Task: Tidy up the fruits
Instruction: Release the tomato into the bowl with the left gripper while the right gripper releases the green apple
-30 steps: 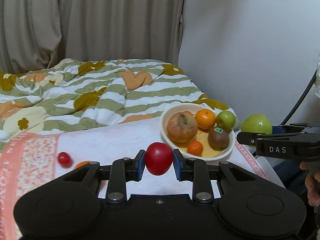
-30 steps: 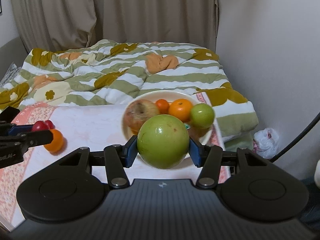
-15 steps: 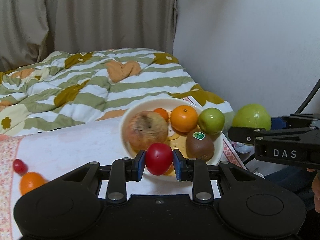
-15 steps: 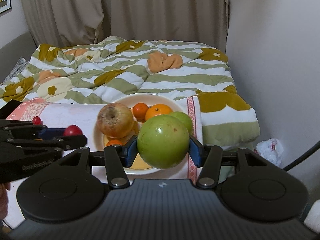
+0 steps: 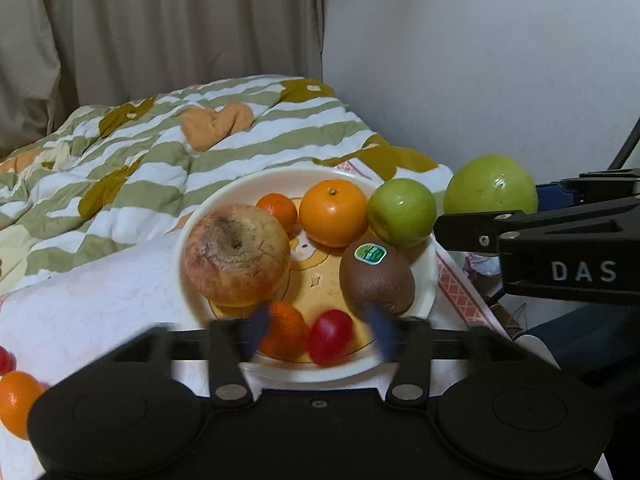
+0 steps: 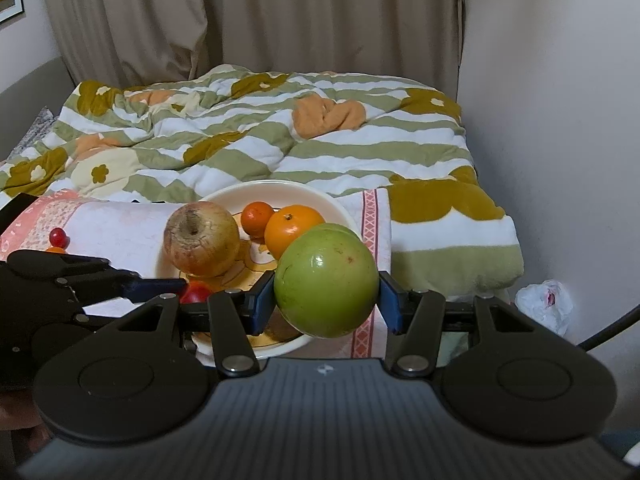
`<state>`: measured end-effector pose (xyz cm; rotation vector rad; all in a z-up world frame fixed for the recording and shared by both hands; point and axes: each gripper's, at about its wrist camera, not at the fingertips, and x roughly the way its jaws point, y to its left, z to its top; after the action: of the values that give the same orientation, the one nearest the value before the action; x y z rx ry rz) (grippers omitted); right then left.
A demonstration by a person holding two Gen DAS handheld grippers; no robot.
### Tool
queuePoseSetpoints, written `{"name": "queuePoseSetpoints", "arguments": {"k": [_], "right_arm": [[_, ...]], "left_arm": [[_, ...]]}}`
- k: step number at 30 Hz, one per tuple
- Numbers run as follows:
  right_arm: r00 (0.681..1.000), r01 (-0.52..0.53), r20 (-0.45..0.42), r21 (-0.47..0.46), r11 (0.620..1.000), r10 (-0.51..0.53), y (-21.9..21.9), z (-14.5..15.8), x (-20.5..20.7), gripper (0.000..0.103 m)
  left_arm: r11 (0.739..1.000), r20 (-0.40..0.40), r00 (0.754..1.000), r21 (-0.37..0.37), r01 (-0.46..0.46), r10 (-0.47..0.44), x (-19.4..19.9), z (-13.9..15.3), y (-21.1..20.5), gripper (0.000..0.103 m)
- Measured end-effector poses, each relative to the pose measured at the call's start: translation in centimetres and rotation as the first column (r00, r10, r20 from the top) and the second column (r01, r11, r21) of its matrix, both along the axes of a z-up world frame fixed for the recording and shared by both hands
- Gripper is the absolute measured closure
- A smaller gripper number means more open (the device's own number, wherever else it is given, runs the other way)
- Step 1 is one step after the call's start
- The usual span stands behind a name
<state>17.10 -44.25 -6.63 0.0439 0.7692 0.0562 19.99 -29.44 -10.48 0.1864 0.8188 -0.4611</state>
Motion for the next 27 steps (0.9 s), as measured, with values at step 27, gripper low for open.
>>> {"name": "queuePoseSetpoints", "arguments": {"k": [27], "right_arm": [[0.983,-0.183,-0.015,-0.017,0.983,0.183,6.1,-2.7,4.5,0.034]], "left_arm": [[0.963,0.032,0.963,-0.013,-0.269,0.269,-1.9,3.1,10.7,0.006]]}}
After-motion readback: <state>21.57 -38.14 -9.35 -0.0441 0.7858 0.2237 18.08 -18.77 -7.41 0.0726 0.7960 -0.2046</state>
